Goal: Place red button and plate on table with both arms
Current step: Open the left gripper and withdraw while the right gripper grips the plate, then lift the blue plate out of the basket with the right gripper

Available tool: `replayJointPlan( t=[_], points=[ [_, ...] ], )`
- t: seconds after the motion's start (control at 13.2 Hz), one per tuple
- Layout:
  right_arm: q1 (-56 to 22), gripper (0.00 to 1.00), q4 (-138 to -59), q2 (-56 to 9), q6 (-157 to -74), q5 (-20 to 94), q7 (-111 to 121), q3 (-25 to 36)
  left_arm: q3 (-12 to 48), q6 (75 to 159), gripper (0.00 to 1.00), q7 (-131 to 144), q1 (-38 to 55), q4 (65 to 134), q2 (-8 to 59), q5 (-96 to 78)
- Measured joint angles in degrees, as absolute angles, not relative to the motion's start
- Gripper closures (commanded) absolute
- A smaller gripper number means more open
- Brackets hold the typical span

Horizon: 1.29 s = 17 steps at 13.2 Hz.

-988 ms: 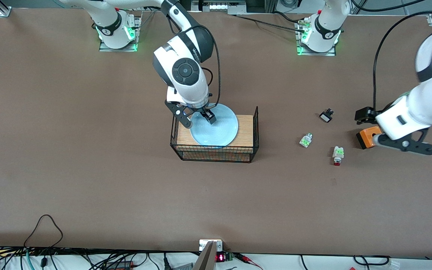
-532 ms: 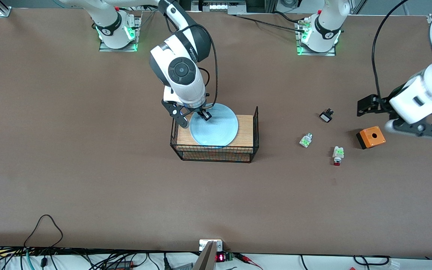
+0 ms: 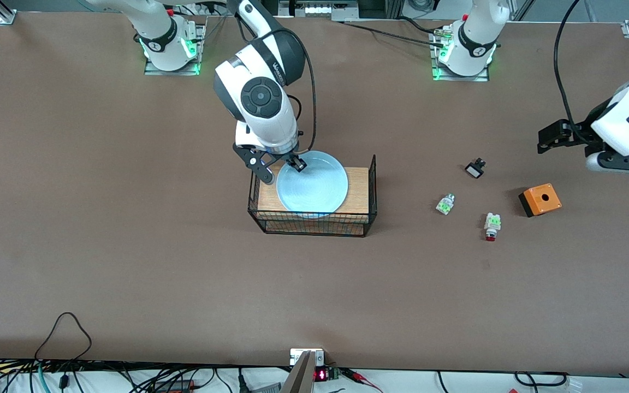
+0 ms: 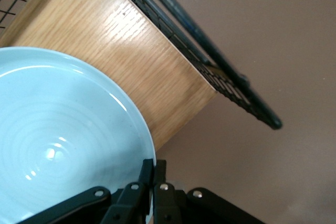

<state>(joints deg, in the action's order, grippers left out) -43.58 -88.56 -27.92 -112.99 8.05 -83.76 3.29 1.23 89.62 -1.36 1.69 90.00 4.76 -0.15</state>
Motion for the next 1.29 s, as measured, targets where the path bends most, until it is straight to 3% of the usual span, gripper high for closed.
replayJointPlan(
  t=[0.68, 1.29],
  points=[
    [-38.46, 1.00, -88.37, -12.51, -107.22, 13.84, -75.51, 3.59, 1.18, 87.73, 0.00, -1.36, 2.08, 89.98, 4.75, -0.15],
    [-16.46, 1.00, -89.45, -11.06, -93.78, 11.29, -29.97, 4.40, 1.57, 87.55, 0.00, -1.36, 2.35, 89.50, 4.74, -0.15]
  ],
)
